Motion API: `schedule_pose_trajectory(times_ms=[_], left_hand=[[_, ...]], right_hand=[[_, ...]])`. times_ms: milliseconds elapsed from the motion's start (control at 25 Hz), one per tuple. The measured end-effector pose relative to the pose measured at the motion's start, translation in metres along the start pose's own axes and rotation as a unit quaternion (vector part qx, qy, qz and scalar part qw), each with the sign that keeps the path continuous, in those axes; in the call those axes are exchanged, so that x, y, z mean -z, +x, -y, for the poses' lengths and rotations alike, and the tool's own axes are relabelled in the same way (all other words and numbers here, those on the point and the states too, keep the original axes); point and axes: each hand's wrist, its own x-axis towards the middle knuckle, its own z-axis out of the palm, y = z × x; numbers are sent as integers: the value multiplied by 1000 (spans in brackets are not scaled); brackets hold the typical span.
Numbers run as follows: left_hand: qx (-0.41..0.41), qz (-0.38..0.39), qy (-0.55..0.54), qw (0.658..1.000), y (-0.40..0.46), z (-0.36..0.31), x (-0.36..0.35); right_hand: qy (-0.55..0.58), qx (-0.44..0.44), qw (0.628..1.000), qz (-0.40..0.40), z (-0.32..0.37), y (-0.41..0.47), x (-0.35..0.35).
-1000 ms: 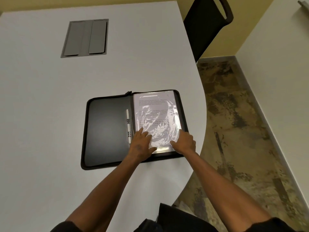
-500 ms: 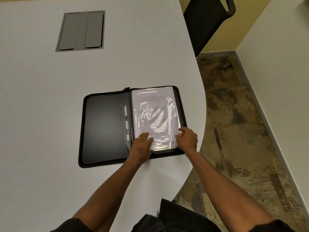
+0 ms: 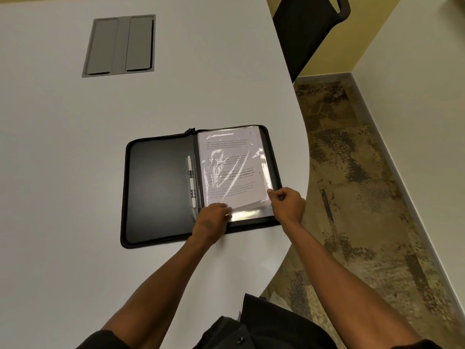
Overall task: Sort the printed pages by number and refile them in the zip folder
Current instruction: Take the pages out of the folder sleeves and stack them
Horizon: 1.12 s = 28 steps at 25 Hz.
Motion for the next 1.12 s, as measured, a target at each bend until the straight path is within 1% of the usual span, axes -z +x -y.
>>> schedule_pose_trajectory(times_ms=[80,120,160,280,360,440,480,600,680,800,920,1120], left_hand=[[25,-16,-9,1000,-2,2,3],[47,-28,-20,998,-4,2,5],[67,-40,-31,996,-5,1,7],[105,-45,-51,992,-1,2,11],[124,-29,-77,989,4,3,16],[134,-11,-123,983,9,6,20],[131,-1,-140,981,11,8,22],[115,13,-165,980,10,11,25],[114,4,-155,981,8,12,23],[118,-11,-132,984,4,10,16],[111,-26,-125,986,-3,10,9],[96,-67,-127,985,-16,15,-2]], right_hand=[[124,-72,987,69,2,-2,0],[168,-90,976,106,3,-5,1],[188,-87,968,142,6,-9,2],[167,-44,960,220,10,-23,2],[138,0,960,246,12,-31,-1],[93,33,969,229,14,-35,-6],[77,28,976,204,16,-35,-9],[71,-37,990,115,18,-34,-14],[68,-60,993,78,14,-32,-19],[91,-65,992,57,11,-32,-32],[96,-111,989,37,10,-29,-43],[104,-139,984,44,-10,-39,-46]])
